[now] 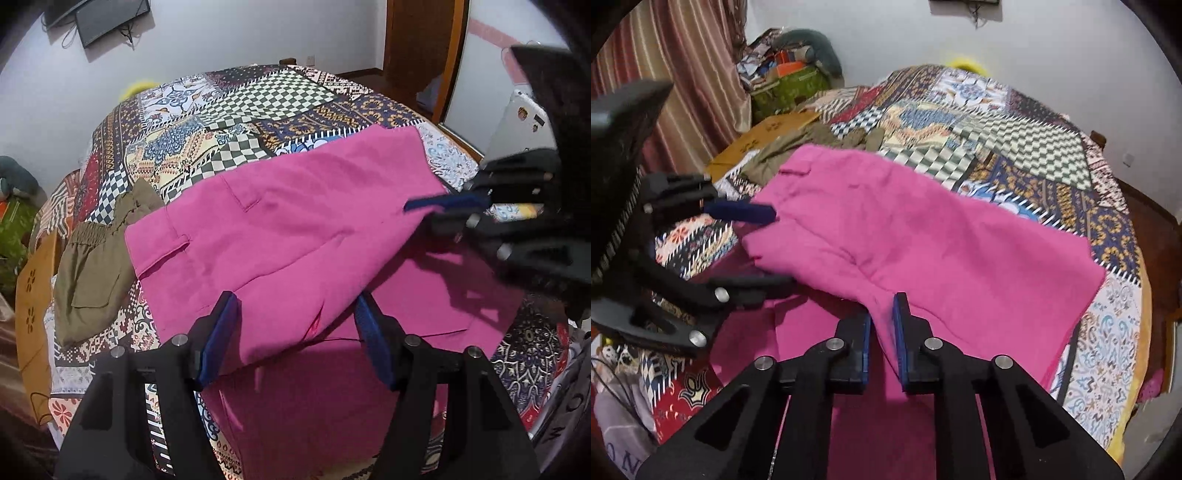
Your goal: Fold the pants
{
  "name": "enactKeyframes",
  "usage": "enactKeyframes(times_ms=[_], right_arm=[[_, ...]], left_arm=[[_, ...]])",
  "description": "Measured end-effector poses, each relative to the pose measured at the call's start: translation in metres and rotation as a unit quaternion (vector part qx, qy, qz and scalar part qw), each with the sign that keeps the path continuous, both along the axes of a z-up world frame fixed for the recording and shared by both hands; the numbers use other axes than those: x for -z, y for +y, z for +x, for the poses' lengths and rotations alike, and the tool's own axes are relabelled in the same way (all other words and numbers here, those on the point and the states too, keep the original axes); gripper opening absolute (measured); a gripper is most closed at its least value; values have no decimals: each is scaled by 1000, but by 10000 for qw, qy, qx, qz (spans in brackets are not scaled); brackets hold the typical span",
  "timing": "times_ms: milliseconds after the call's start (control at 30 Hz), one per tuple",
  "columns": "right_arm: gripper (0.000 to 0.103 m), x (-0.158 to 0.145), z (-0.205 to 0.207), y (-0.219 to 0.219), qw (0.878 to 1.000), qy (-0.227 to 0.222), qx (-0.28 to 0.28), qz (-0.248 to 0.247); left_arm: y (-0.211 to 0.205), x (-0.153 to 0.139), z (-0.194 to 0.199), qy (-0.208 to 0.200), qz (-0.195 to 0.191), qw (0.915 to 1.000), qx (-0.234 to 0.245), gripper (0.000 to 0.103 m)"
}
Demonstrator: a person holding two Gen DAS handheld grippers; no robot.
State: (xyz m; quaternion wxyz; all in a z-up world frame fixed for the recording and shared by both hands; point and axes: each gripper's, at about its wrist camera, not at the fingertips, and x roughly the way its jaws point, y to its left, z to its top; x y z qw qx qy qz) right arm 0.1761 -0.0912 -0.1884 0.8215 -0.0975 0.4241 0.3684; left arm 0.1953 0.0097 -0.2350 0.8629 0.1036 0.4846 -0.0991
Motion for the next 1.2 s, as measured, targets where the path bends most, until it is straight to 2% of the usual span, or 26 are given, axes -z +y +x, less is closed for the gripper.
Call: enactKeyframes(times_ms=[200,367,433,533,600,933,1200], right_arm=[[7,-9,3,-9,9998,-68,96,146],[7,-12,0,-14,9998,-90,80,180],[7,-12,-1,-16,9998,-87,70,180],[7,-12,-4,-18,9998,-76,56,202],[7,-14,-7,-19,9997,-102,39,216],[7,-26,-20,-32,9992,-230,72,322],[7,-27,-43,-41,9994,-254,-46,230]], left_arm=[[-3,2,5,-43,100,9999,33,65],[1,3,12,139,-151,9998,-20,44],[4,0,12,142,-282,9995,-68,30],[5,-7,9,80,-436,9990,-78,18],[1,-12,5,30,-411,9992,-3,15],[-15,-32,-18,-182,-357,9990,211,11],[-28,-30,-41,-120,-251,9991,320,11]])
